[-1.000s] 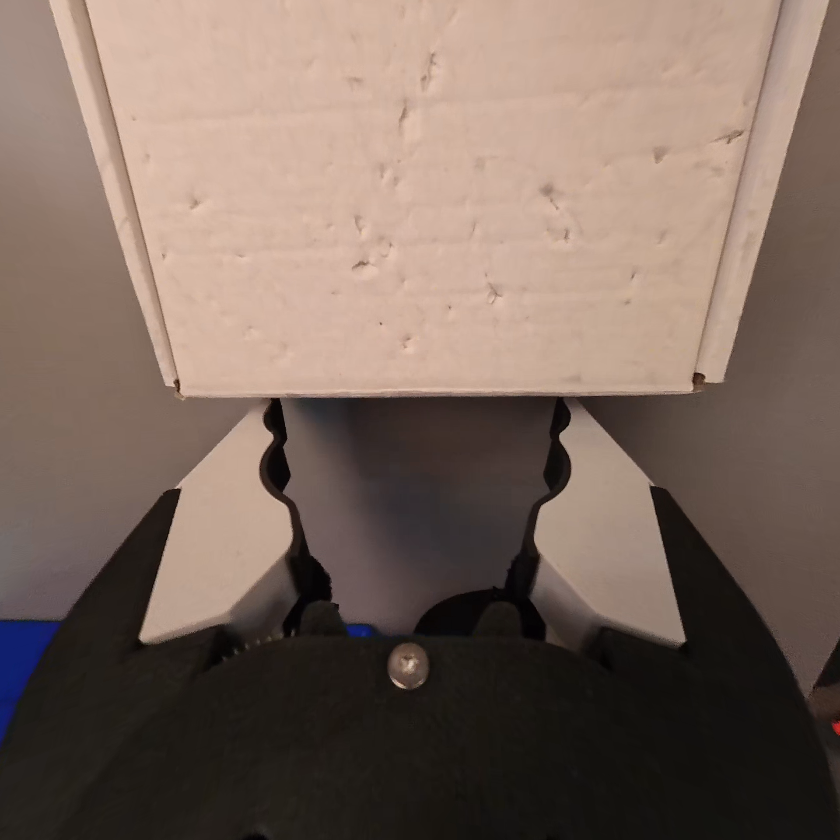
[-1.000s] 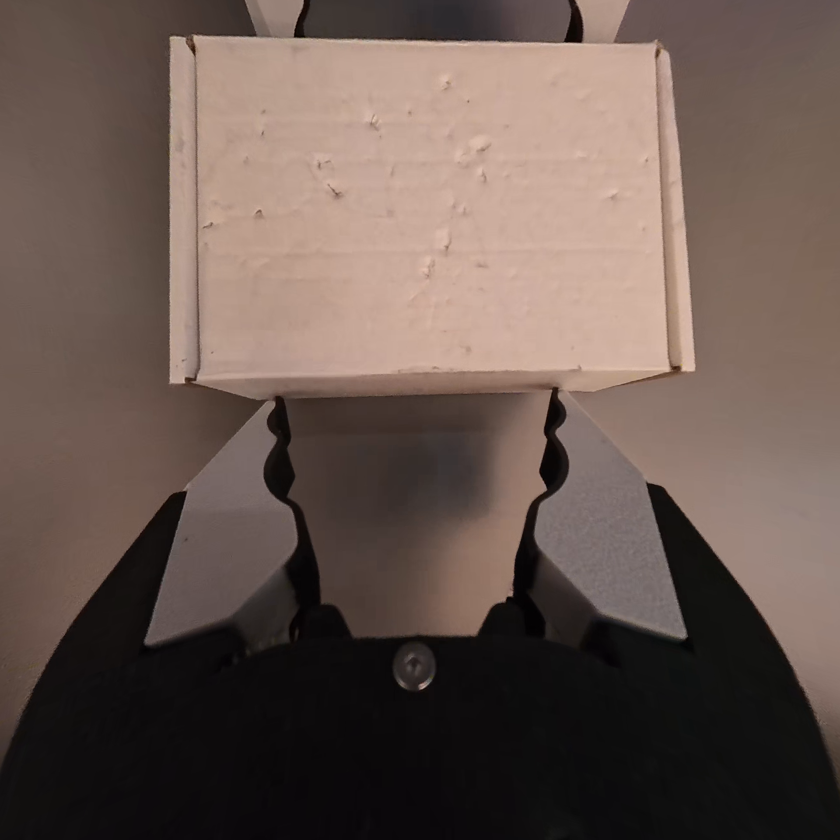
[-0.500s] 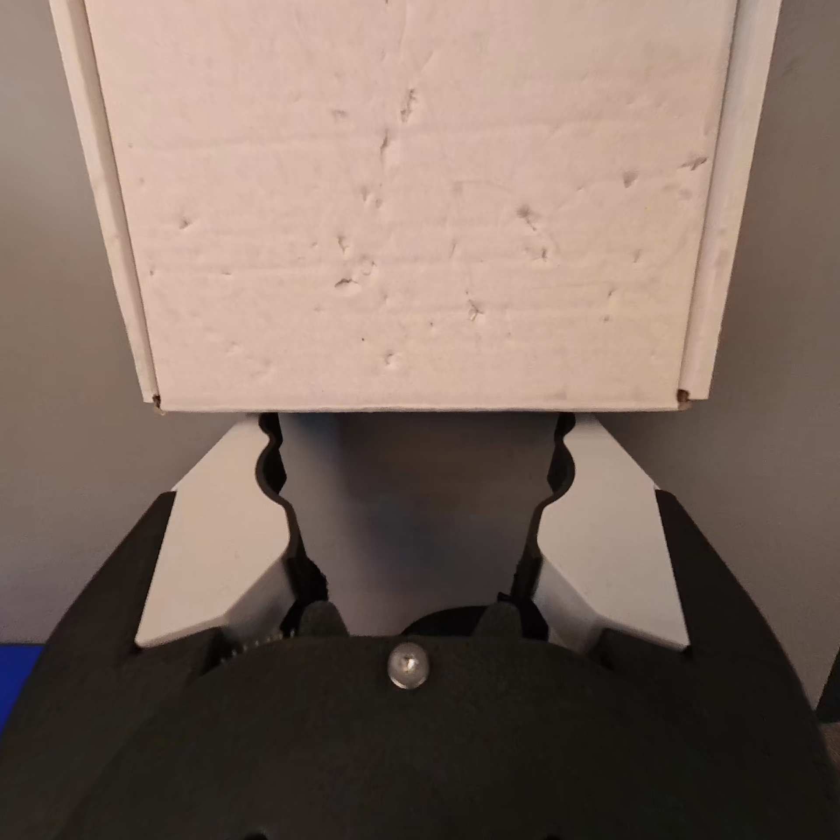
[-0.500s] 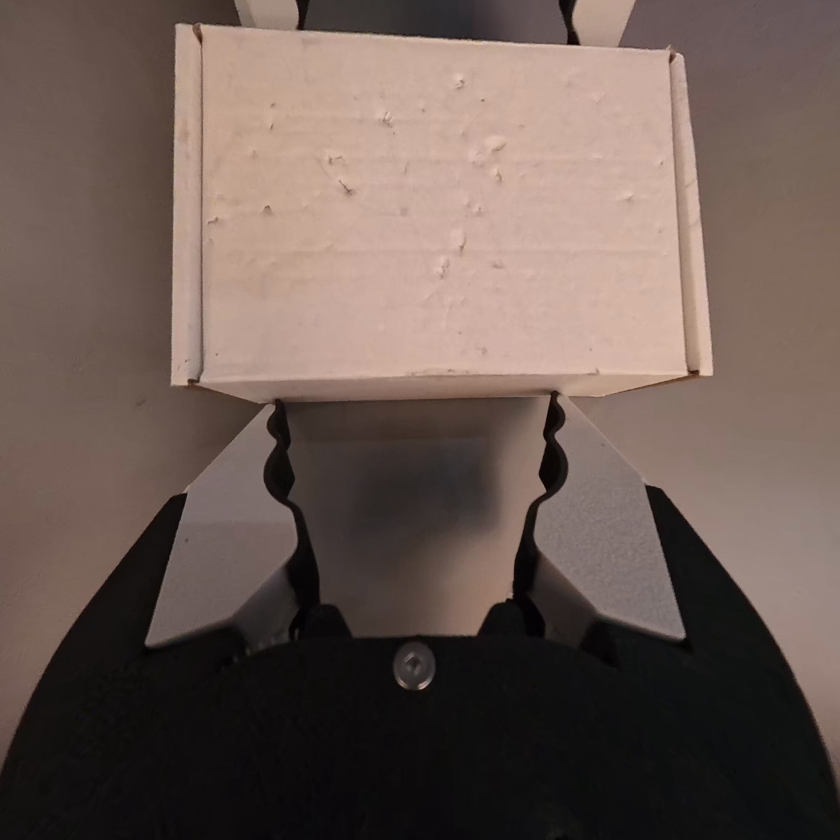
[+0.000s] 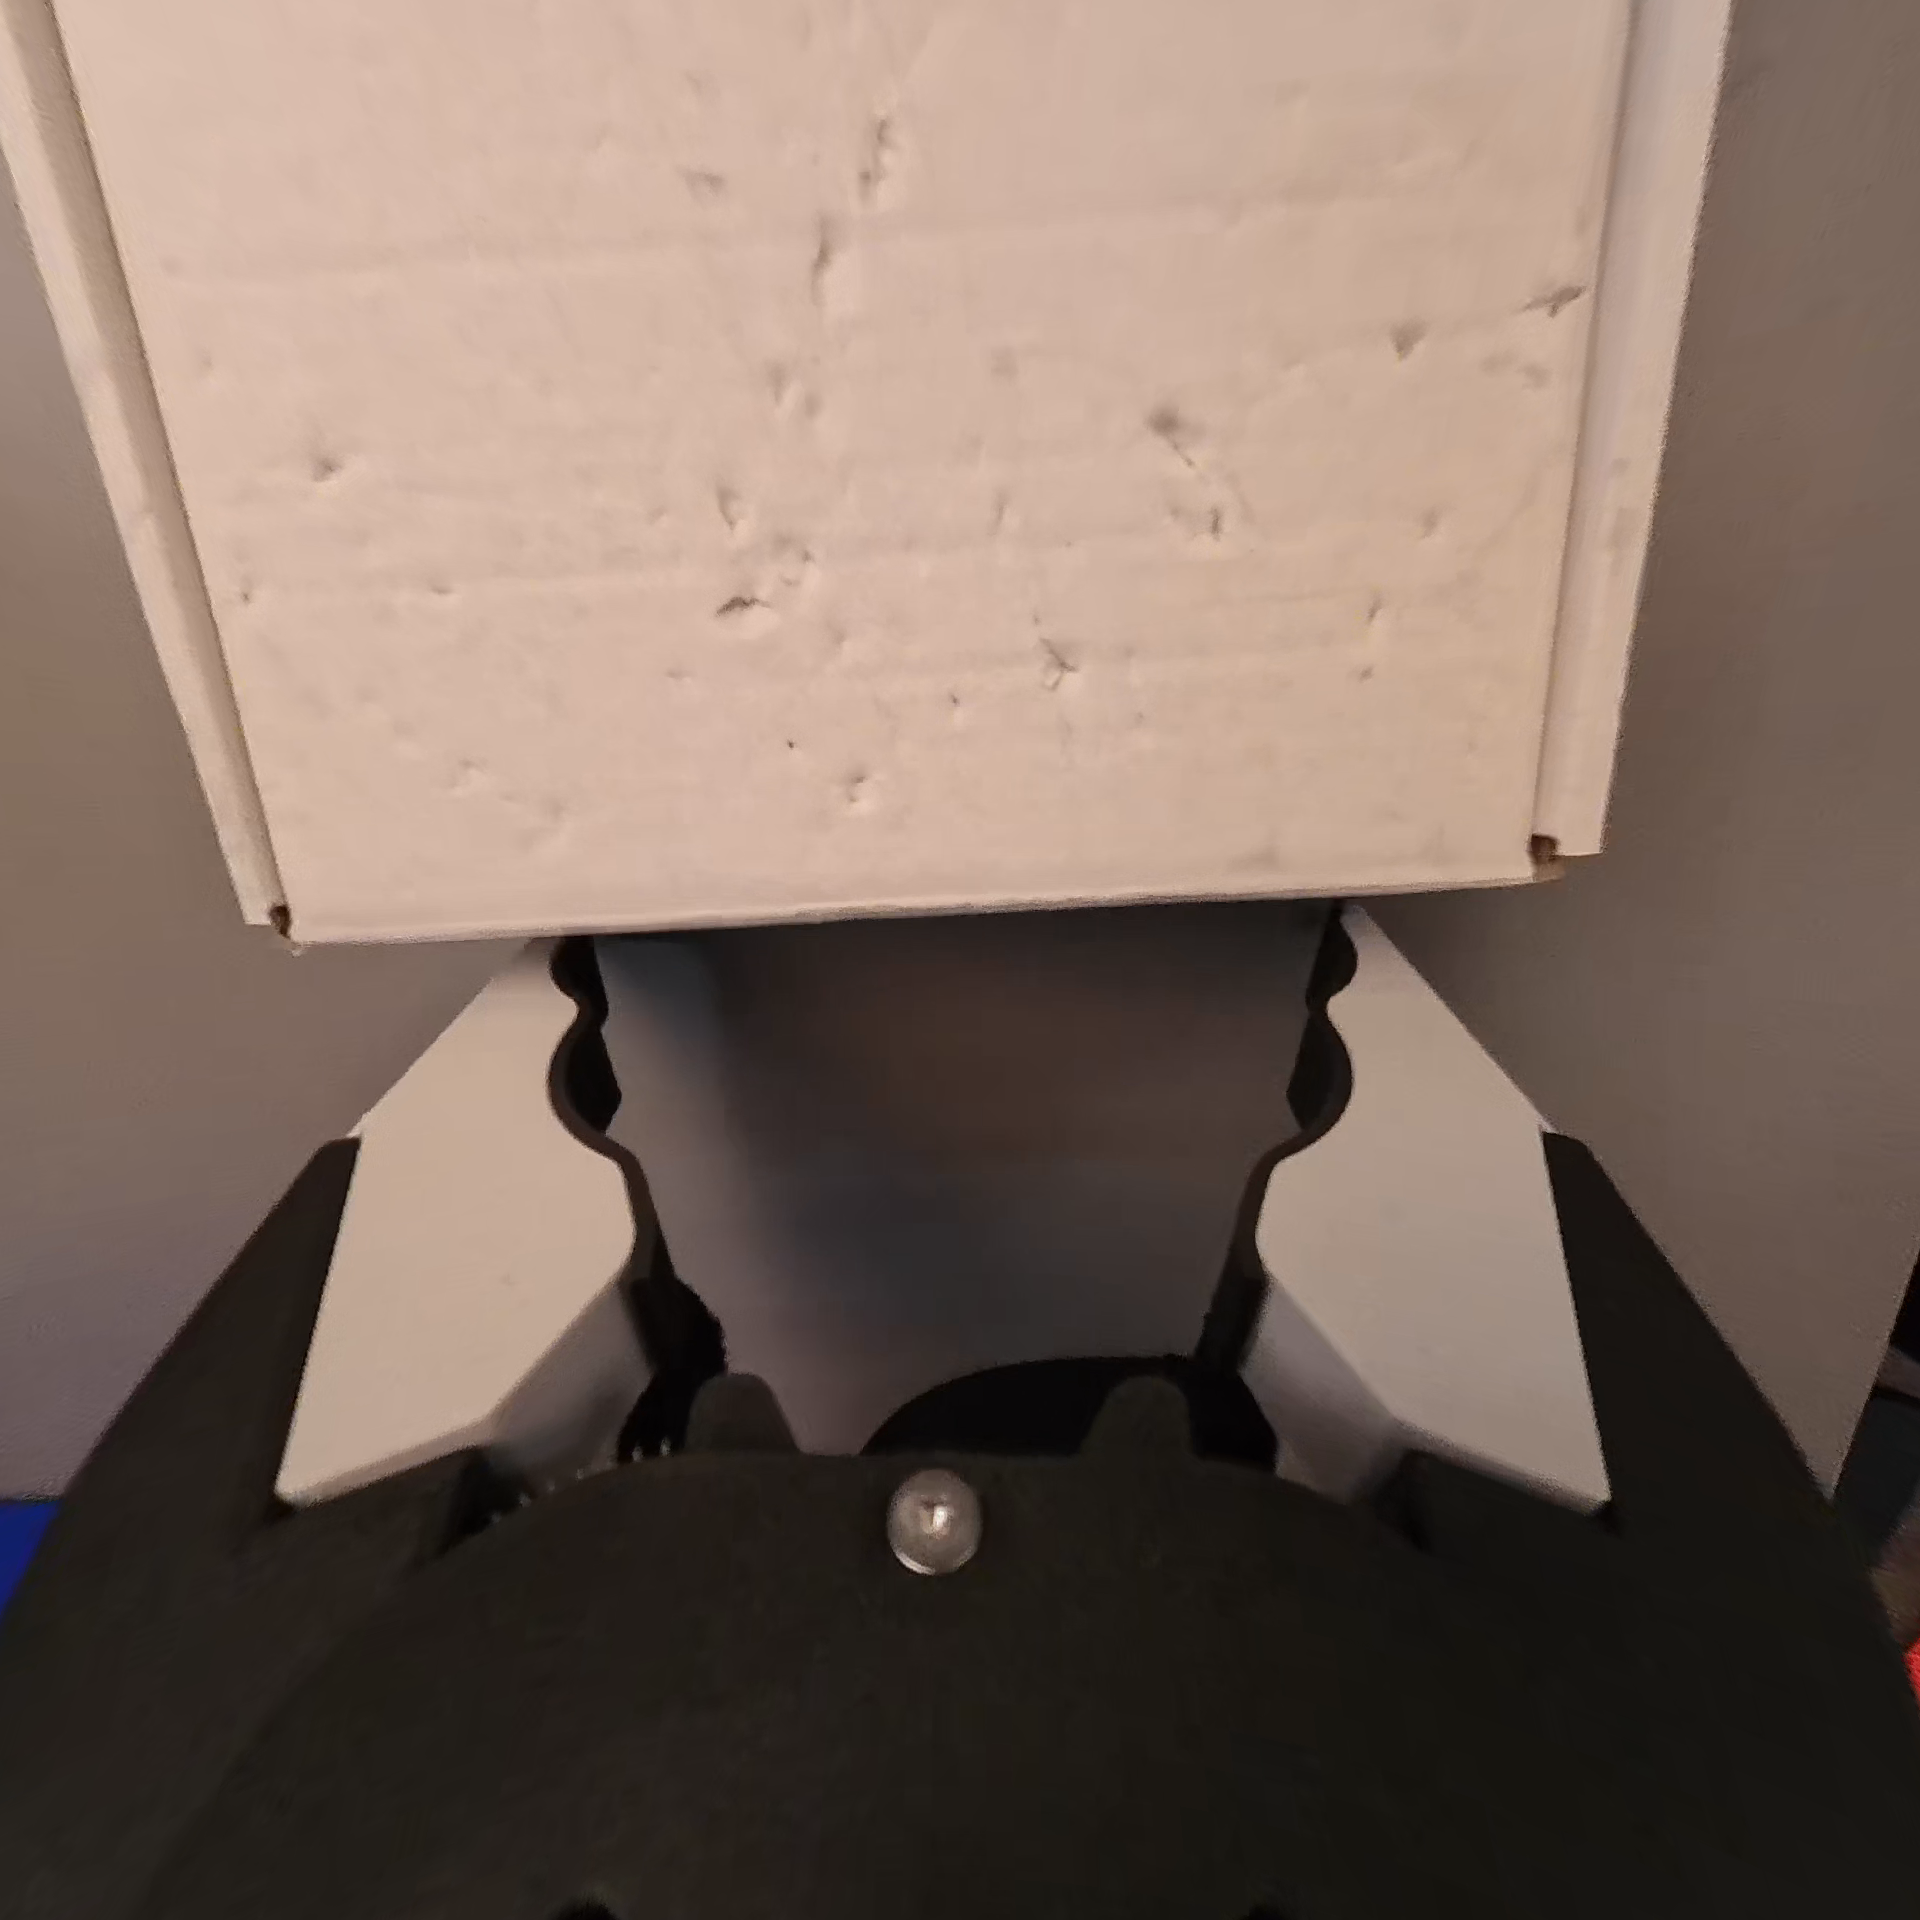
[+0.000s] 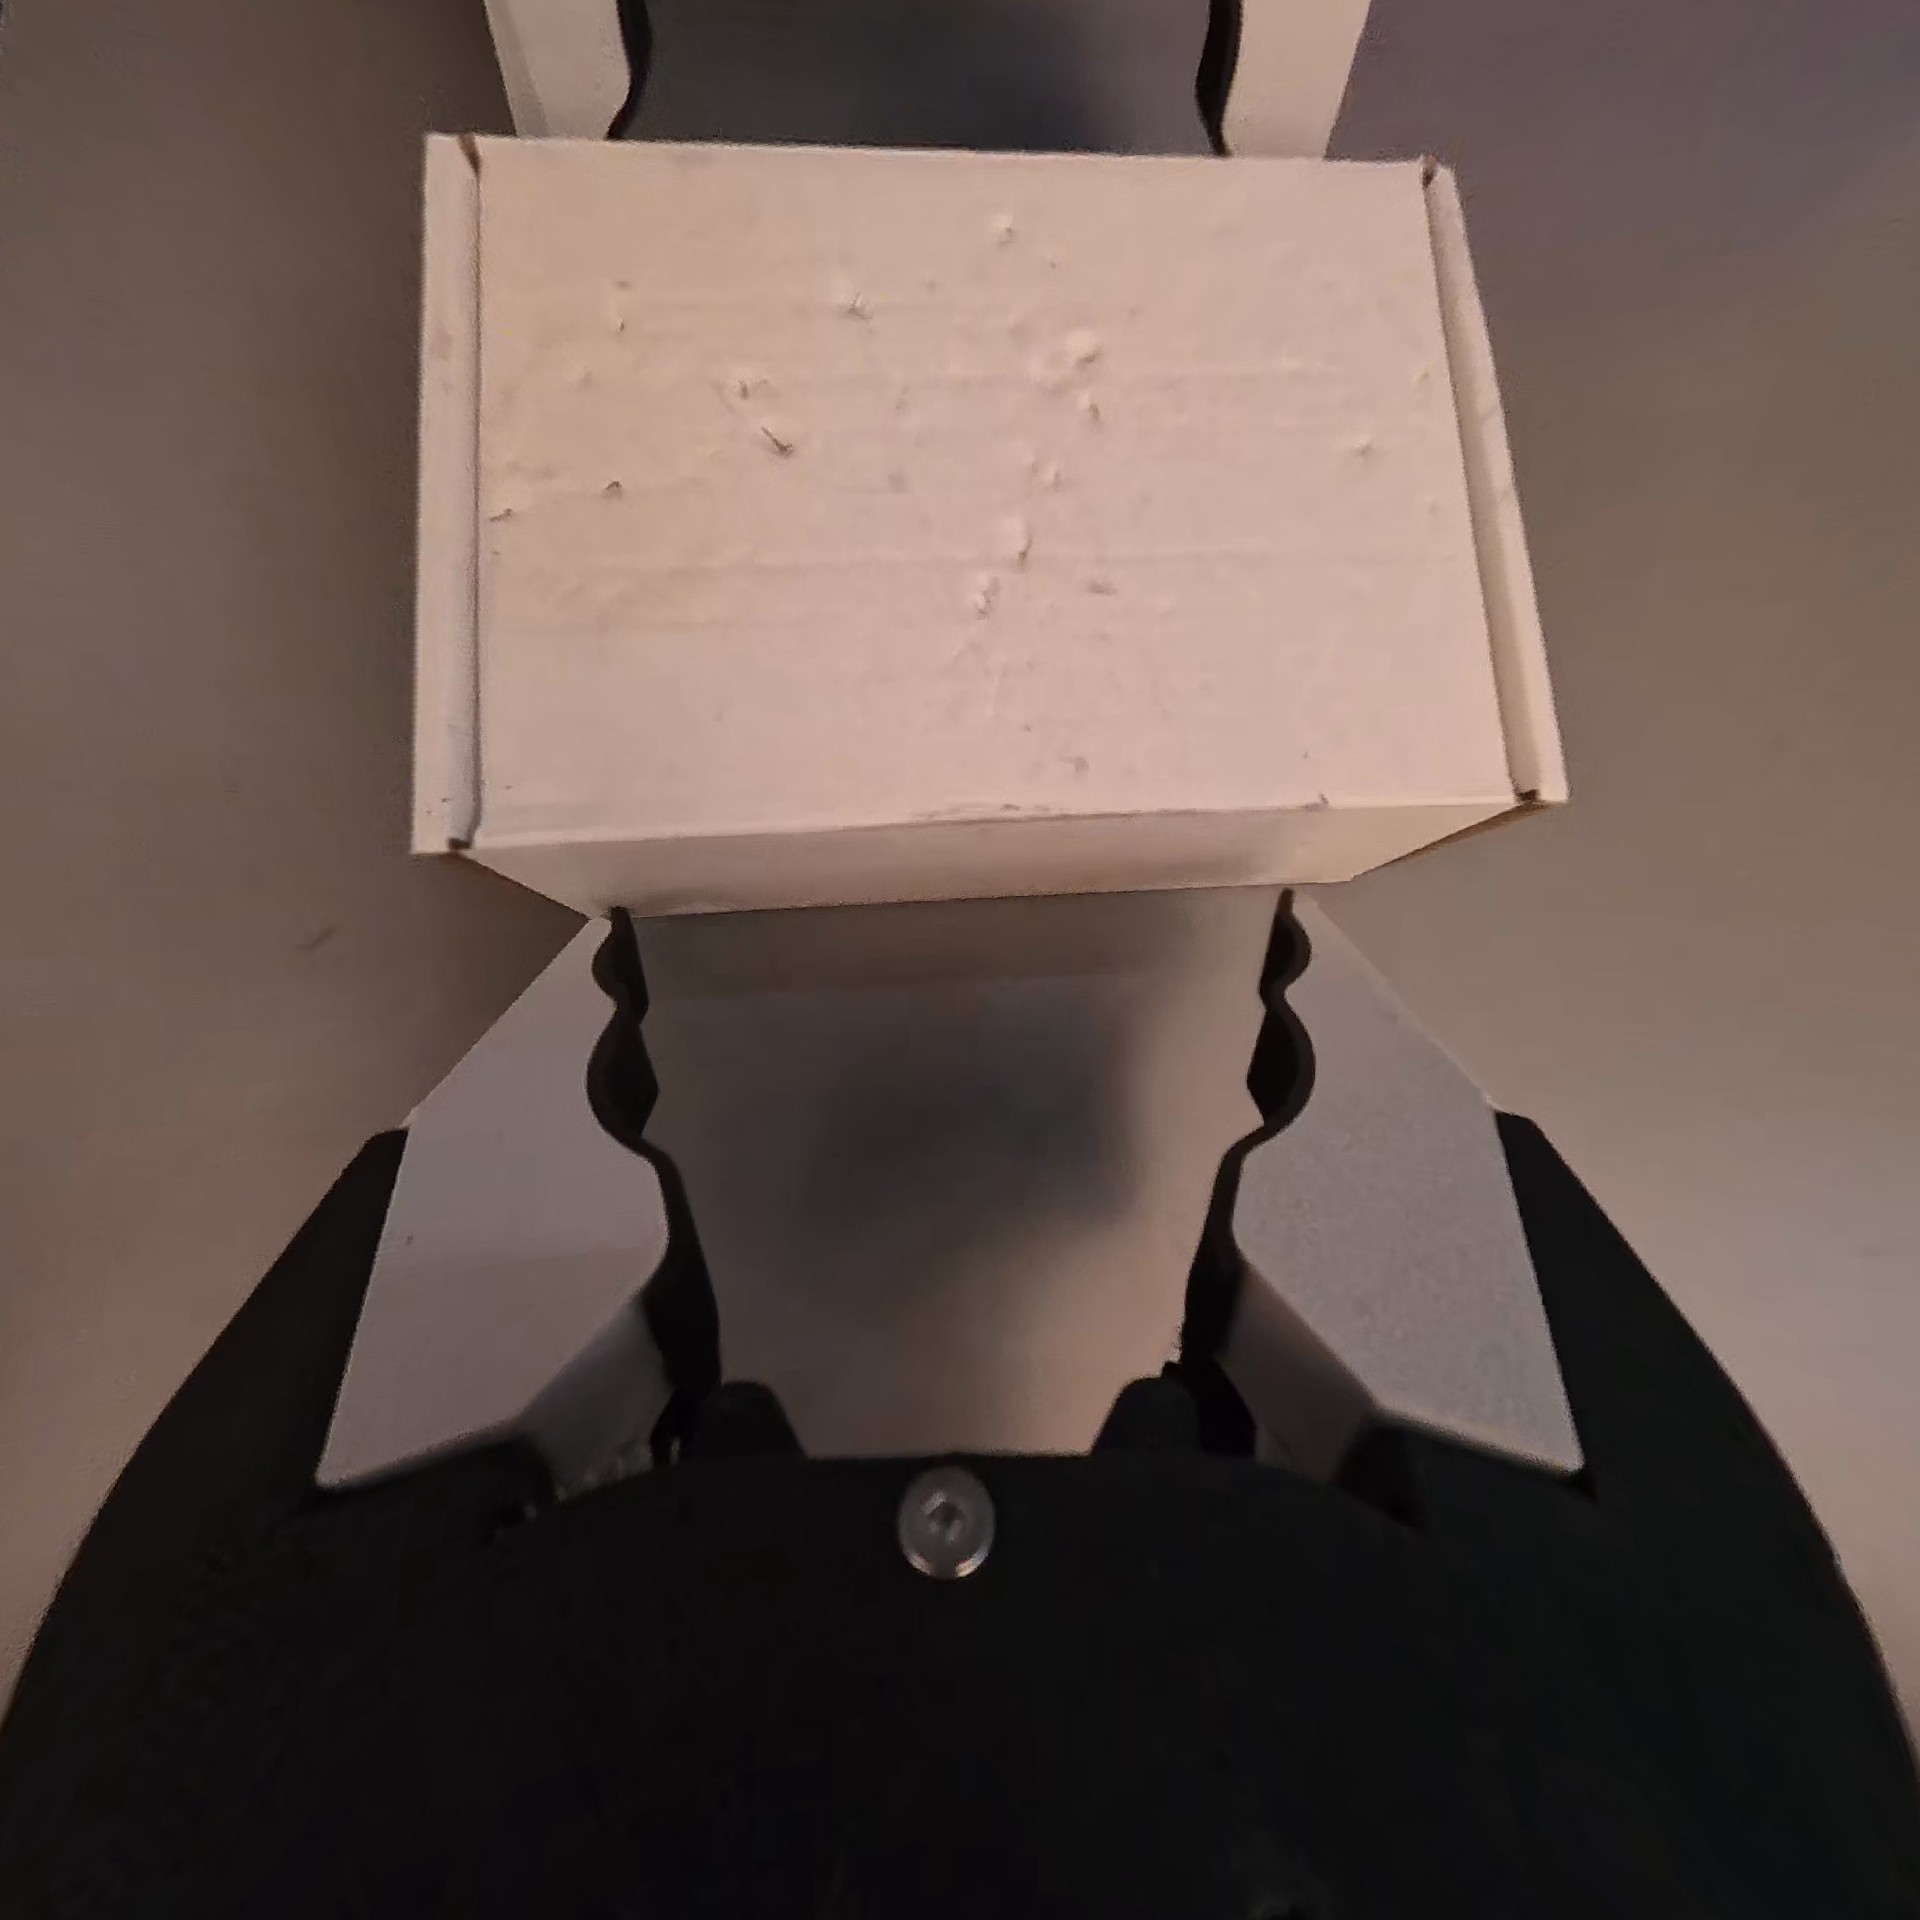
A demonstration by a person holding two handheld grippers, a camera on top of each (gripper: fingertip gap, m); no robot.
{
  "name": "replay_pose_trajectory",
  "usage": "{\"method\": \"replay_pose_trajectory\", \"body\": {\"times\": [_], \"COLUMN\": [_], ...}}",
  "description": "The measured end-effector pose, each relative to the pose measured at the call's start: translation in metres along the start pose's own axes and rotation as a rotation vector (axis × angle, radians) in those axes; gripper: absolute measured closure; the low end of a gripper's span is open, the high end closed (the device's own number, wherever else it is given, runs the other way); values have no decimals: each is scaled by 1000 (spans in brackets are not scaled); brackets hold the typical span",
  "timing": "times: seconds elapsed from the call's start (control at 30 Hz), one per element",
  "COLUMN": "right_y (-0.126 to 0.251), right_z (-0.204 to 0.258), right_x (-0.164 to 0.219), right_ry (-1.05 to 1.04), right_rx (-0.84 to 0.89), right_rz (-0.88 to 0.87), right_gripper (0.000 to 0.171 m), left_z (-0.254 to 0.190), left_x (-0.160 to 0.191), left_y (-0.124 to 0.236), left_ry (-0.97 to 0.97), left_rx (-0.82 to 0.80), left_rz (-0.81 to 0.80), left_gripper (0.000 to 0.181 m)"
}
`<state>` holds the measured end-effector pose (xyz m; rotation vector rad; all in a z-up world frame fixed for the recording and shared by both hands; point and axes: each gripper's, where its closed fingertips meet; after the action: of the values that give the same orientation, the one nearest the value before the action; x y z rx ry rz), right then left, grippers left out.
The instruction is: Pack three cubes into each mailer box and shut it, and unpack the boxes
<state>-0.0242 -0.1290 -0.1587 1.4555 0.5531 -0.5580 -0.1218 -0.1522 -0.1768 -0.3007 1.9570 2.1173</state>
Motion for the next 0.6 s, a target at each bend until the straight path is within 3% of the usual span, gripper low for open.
{"method": "replay_pose_trajectory", "body": {"times": [0.6], "right_y": [-3], "right_z": [-1], "right_x": [-7], "right_ry": [11], "right_rx": [9], "right_rz": [-21], "right_gripper": [54], "left_z": [8], "left_x": [-3], "left_y": [4], "left_ry": [5], "left_rx": [-32], "left_rz": [-21], "left_gripper": [52]}}
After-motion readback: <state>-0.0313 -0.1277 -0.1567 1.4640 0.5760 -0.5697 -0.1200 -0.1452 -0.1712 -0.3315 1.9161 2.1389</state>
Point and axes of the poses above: each gripper's, where its closed fingertips meet, y back along the fingers, x out of its underside, z = x × y across the jaws, and after that the axes turned 11 degrees about -y, right-handed
